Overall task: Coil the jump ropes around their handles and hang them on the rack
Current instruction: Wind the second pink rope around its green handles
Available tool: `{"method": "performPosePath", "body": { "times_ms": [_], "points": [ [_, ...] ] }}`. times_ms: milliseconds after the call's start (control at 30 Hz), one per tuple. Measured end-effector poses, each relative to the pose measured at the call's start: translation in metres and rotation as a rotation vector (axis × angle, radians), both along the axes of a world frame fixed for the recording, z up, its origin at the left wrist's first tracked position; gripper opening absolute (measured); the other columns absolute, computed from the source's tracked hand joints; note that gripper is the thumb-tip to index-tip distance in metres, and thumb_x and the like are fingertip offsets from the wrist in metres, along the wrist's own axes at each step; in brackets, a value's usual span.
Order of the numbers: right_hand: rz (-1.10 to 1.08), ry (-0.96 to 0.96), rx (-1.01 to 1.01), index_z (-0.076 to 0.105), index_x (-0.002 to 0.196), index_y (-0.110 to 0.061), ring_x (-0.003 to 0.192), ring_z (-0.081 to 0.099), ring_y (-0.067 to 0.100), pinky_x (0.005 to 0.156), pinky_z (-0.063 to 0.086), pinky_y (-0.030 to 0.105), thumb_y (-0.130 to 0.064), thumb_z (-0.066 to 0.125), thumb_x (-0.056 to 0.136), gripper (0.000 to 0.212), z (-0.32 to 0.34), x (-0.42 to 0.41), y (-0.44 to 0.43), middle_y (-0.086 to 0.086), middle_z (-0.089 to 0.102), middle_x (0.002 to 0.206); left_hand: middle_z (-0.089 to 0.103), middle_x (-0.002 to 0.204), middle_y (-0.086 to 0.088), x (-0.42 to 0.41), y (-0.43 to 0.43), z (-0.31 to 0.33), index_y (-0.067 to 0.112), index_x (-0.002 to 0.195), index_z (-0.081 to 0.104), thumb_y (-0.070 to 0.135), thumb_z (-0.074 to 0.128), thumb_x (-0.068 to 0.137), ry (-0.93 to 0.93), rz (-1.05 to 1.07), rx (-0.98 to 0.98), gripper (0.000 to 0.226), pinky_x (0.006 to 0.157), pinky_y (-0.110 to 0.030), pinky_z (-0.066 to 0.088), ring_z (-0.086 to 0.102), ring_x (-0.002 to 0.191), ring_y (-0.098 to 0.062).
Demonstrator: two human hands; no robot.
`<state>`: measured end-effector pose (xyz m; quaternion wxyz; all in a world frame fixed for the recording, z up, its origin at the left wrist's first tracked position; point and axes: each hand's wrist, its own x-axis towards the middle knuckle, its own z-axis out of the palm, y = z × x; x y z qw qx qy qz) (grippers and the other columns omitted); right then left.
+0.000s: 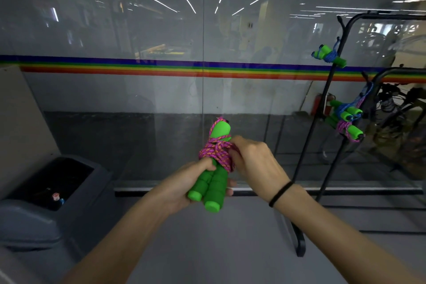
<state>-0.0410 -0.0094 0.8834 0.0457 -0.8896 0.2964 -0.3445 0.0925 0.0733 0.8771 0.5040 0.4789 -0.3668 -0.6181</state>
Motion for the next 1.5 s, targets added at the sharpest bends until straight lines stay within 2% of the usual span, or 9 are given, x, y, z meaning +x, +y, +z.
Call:
{"method": "performPosePath", "body": {
  "times_ms": [300,500,633,733,867,1000,1200,1367,1500],
  "points": [
    [0.168,-0.335,0.747,0.071,0.082,-0.008,0.068,0.066,0.02,0.07,0.058,0.03,-0.033,0.074,0.066,0.03,0.013,-0.006,0.011,0.014,0.071,0.077,0.068,0.068,-0.007,0.008,-0.003,-0.012,0.008,0.089,0.065,0.018,0.068,0.075,-0.076,0.034,-0.059,0.017,0.052,-0.025,0.054,0.064,0.054,-0.016],
    [0.3,-0.353,1.049,0.066,0.085,-0.003,0.059,0.064,0.003,0.066,0.057,0.015,0.001,0.057,0.085,0.009,0.014,-0.015,0.013,0.011,0.063,0.073,0.07,0.065,-0.008,0.005,-0.001,-0.02,0.008,0.089,0.069,0.03,0.075,0.062,-0.19,0.128,-0.117,0.035,0.053,-0.025,0.052,0.063,0.051,-0.018],
    [0.278,-0.218,0.966,0.064,0.078,-0.009,0.059,0.064,0.008,0.062,0.057,0.017,0.001,0.06,0.083,0.012,0.014,-0.014,0.013,0.008,0.062,0.072,0.069,0.066,-0.01,0.005,0.001,-0.025,0.005,0.089,0.067,0.018,0.072,0.075,-0.201,0.105,-0.119,0.02,0.049,-0.023,0.051,0.062,0.05,-0.018],
    [0.099,-0.03,0.585,0.062,0.075,-0.018,0.066,0.059,0.011,0.066,0.052,0.021,-0.009,0.061,0.085,0.014,0.008,-0.014,0.01,-0.003,0.061,0.07,0.069,0.066,-0.01,0.001,0.0,-0.025,0.003,0.089,0.067,0.014,0.071,0.077,-0.238,0.106,-0.15,0.016,0.049,-0.023,0.051,0.062,0.05,-0.018],
    [-0.009,-0.154,0.31,0.055,0.079,-0.016,0.062,0.052,0.001,0.059,0.039,0.008,-0.005,0.053,0.088,0.015,0.004,-0.013,0.012,-0.005,0.057,0.07,0.069,0.063,-0.004,-0.007,-0.007,-0.022,0.006,0.086,0.066,0.012,0.071,0.077,-0.225,0.142,-0.178,0.012,0.05,-0.022,0.05,0.064,0.051,-0.016],
    [0.0,-0.461,0.494,0.05,0.071,-0.024,0.057,0.052,0.012,0.06,0.046,0.031,-0.004,0.047,0.091,0.029,0.004,-0.015,-0.006,-0.002,0.052,0.063,0.068,0.062,-0.005,-0.018,-0.012,-0.021,0.006,0.077,0.065,0.009,0.074,0.074,-0.18,0.109,-0.158,0.009,0.051,-0.023,0.051,0.063,0.051,-0.017],
    [0.203,-0.736,0.82,0.051,0.073,-0.01,0.048,0.056,-0.002,0.055,0.052,0.013,0.002,0.04,0.094,0.026,0.013,-0.034,-0.019,0.005,0.051,0.066,0.063,0.059,-0.006,-0.033,-0.015,-0.029,0.013,0.061,0.067,0.013,0.065,0.066,0.158,0.098,-0.089,0.006,0.045,-0.023,0.05,0.058,0.044,-0.015],
    [0.199,-0.489,0.625,0.063,0.082,-0.018,0.065,0.057,0.006,0.063,0.05,0.023,-0.013,0.057,0.089,0.01,0.012,-0.05,-0.022,0.004,0.064,0.075,0.072,0.07,-0.01,-0.049,-0.025,-0.028,0.009,0.081,0.064,0.017,0.063,0.068,0.234,0.111,-0.016,0.015,0.055,-0.025,0.055,0.067,0.056,-0.017],
    [0.167,-0.301,0.497,0.068,0.079,-0.016,0.066,0.058,0.008,0.066,0.051,0.022,-0.017,0.072,0.076,0.006,0.012,-0.068,-0.022,-0.002,0.064,0.071,0.073,0.072,-0.007,-0.062,-0.036,-0.028,0.012,0.085,0.067,0.01,0.08,0.056,0.027,0.152,-0.018,0.032,0.06,-0.027,0.055,0.07,0.064,-0.019]
  ]
}}
